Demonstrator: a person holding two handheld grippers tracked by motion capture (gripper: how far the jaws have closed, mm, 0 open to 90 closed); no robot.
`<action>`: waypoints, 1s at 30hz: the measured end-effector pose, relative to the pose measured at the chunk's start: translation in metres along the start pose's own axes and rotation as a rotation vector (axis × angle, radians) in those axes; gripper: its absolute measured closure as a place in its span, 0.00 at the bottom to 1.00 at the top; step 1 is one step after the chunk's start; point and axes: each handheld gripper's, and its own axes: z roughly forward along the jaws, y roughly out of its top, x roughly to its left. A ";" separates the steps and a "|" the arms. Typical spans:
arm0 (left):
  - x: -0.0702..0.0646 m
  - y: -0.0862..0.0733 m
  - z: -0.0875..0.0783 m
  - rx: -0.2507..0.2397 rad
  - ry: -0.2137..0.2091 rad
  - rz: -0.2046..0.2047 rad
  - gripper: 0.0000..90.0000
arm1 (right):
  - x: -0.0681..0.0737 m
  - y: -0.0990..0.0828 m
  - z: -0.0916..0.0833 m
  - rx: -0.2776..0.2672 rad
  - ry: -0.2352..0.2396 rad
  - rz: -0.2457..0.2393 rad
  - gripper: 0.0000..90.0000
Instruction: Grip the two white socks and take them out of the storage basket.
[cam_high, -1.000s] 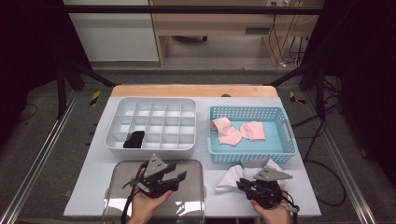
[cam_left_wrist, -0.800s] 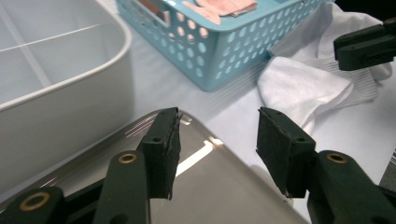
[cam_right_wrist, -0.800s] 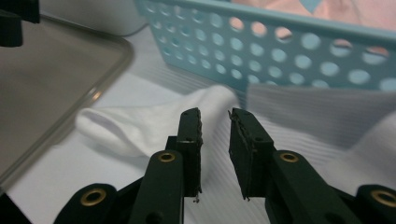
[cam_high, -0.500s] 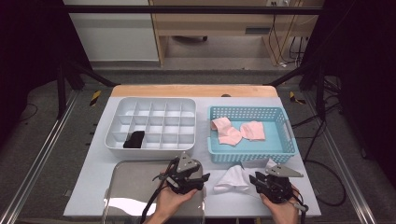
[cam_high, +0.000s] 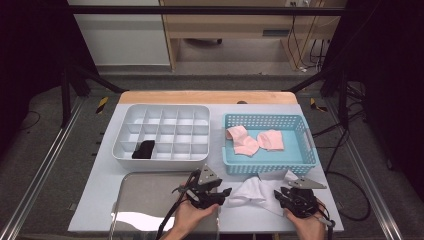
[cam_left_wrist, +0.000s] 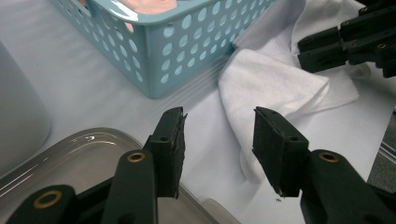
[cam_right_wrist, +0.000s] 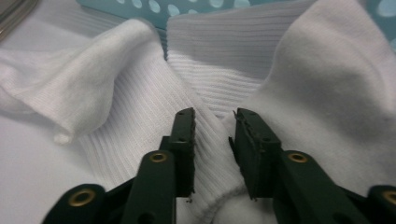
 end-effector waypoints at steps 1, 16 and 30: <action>0.000 0.000 0.000 0.000 0.000 0.000 0.59 | 0.000 0.000 0.000 0.000 0.000 0.000 0.82; 0.000 0.000 0.010 0.024 -0.024 -0.009 0.64 | -0.017 0.008 -0.037 -0.112 -0.039 0.049 0.88; -0.007 -0.001 0.020 0.056 -0.057 0.001 0.70 | -0.010 0.014 -0.037 -0.195 -0.050 0.030 0.78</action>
